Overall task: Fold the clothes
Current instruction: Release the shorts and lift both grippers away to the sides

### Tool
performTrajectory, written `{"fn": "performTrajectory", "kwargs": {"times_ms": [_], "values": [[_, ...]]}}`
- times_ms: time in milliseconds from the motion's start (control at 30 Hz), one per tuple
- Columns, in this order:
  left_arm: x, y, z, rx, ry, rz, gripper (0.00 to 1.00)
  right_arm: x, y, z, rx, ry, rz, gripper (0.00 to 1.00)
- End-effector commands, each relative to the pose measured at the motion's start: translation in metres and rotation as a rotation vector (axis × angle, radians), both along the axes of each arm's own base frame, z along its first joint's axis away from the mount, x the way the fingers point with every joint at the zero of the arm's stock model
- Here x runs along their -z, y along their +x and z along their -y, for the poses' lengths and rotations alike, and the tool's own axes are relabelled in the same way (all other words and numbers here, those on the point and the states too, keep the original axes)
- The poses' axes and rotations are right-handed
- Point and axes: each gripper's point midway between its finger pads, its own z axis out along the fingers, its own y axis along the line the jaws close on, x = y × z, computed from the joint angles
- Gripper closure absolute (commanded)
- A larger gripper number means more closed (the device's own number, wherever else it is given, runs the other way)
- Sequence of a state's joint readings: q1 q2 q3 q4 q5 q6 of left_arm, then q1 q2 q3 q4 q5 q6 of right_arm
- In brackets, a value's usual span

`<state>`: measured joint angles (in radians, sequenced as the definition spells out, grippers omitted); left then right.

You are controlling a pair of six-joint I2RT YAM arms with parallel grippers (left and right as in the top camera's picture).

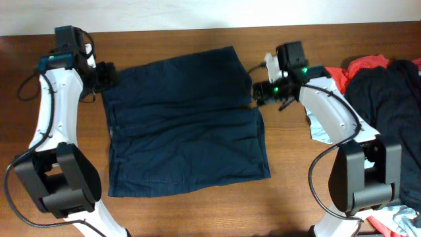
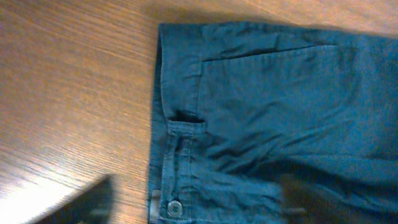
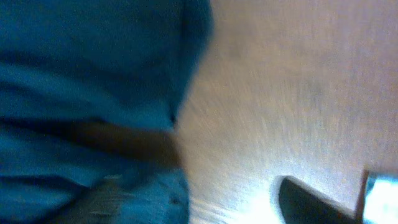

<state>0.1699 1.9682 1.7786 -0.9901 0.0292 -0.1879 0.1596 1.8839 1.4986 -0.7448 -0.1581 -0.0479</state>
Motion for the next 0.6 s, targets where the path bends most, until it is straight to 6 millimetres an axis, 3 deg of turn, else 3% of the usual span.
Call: {"fn": "performTrajectory", "kwargs": {"times_ms": [0,100,200,500,567], "values": [[-0.004,-0.004,0.002,-0.050,-0.089,0.004,0.99,-0.032,0.007,-0.020,-0.077,0.101,0.063,0.96],[-0.004,-0.005,-0.010,-0.116,-0.105,0.008,0.99,-0.035,0.013,-0.026,-0.092,0.119,0.089,0.96],[-0.004,-0.008,-0.027,-0.169,-0.113,0.010,1.00,-0.030,0.016,-0.046,-0.136,0.148,0.100,0.96],[0.013,-0.036,-0.052,-0.317,-0.160,-0.074,0.99,0.018,0.043,-0.129,-0.276,0.150,0.203,0.96],[0.016,-0.038,-0.051,-0.316,-0.166,-0.084,0.99,0.025,0.053,-0.136,-0.269,0.111,0.245,0.96]]}}
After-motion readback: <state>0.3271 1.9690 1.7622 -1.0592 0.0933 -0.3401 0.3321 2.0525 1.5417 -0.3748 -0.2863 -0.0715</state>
